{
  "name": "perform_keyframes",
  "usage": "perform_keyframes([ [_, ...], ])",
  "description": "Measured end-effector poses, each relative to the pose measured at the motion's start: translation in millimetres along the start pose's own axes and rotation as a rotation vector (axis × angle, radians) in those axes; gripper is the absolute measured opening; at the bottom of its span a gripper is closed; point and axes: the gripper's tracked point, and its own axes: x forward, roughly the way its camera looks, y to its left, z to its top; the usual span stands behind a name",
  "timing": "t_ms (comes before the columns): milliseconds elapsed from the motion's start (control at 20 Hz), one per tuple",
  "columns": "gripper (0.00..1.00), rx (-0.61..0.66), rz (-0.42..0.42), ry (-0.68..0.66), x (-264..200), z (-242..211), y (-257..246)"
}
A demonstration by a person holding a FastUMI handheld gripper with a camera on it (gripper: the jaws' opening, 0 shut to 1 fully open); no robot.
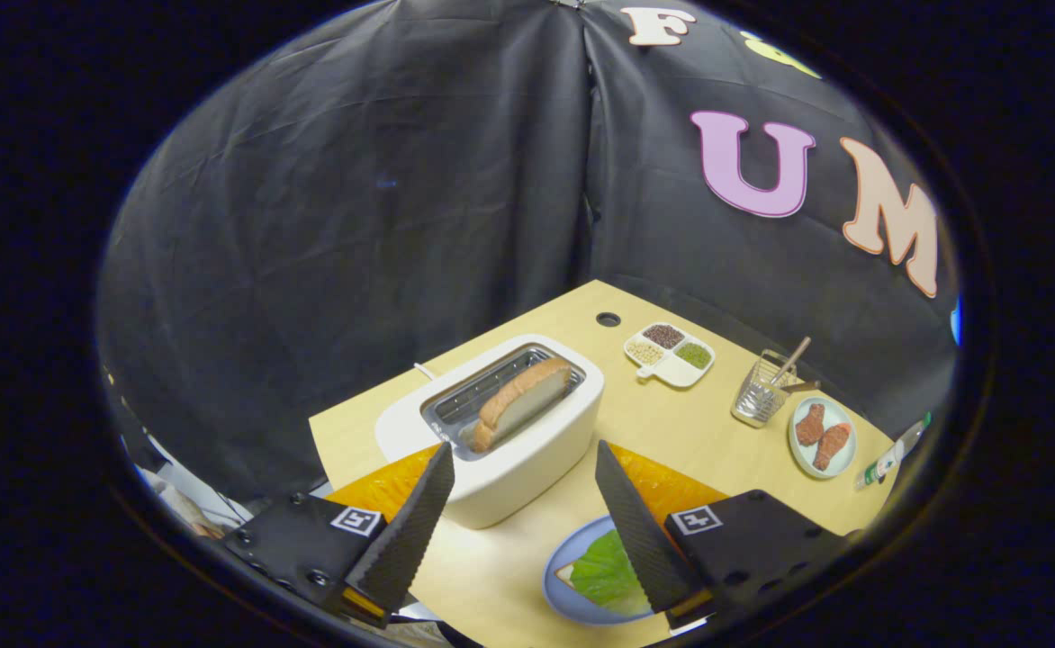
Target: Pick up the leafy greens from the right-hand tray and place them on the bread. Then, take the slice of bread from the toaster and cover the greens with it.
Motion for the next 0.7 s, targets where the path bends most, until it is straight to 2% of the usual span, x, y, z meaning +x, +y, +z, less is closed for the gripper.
perform_keyframes([
  [350,0.99,0.016,-0.010,0.015,23.1,12.2,11.8],
  [700,0.98,0.174,-0.032,0.051,53.1,18.1,10.9],
])
